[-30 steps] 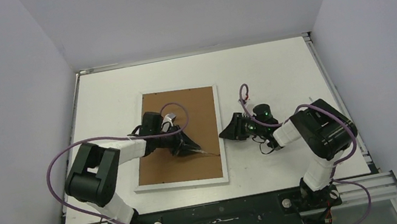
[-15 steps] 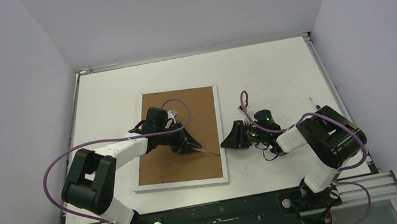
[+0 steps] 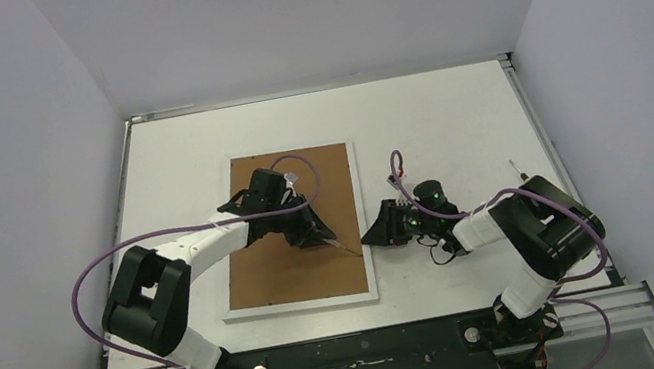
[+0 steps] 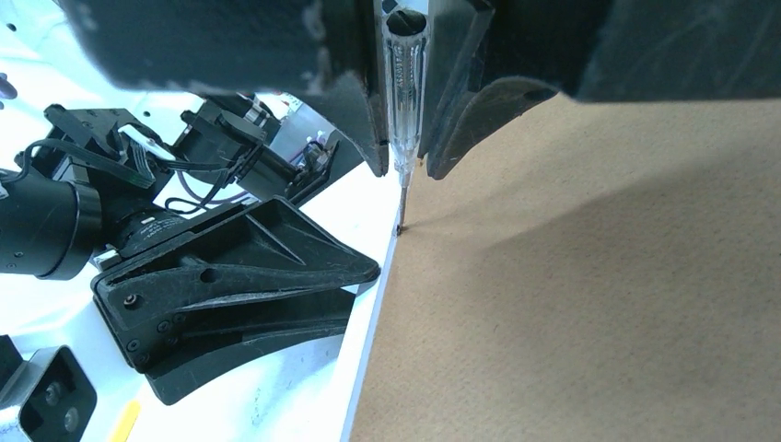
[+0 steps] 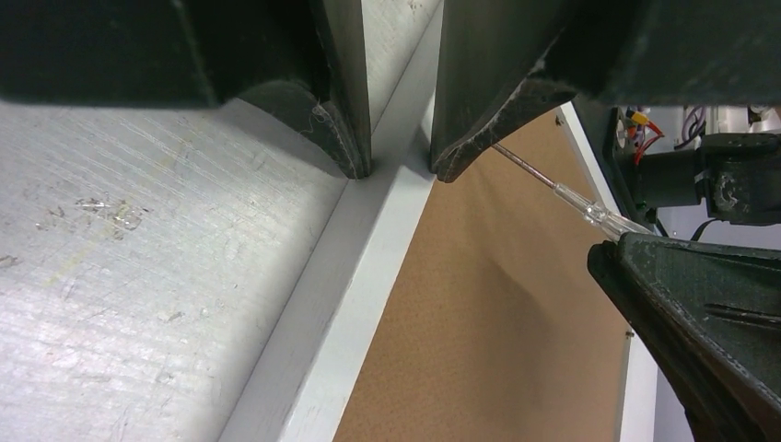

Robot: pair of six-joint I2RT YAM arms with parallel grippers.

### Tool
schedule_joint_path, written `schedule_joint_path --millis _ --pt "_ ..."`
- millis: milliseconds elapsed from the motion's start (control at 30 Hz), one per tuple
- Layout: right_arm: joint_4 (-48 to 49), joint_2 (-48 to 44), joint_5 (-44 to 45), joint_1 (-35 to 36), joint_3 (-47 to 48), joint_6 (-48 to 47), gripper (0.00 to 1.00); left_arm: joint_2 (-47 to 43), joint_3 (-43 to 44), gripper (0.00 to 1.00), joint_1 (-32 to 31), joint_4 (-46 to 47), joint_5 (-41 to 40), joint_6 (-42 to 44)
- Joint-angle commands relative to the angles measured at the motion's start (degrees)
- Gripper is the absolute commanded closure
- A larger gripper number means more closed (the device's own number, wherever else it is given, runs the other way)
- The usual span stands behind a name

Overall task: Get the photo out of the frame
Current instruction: Release the photo frame item from the photo frame.

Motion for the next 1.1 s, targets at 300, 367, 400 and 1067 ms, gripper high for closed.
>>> schedule_joint_path --millis 300,367,400,1067 --pt "-3.15 -0.87 2.25 5.25 0.86 0.25 0.83 0.31 7.61 1.00 -8.41 -1.11 -1.80 -1.41" --pt "-3.37 -1.58 3.59 5.87 0.52 0.98 0.83 0.56 8.07 1.00 -9.25 -1.00 -2.29 -1.88" --pt "-3.68 -1.96 4.53 6.26 0.36 1.44 0.83 0.66 8.24 1.00 -9.60 -0.95 -2.40 -2.13" --pt "-16.14 -13.95 29.35 16.08 -0.49 6.72 0.94 6.24 17.18 1.00 -13.02 -2.15 -5.10 -5.63"
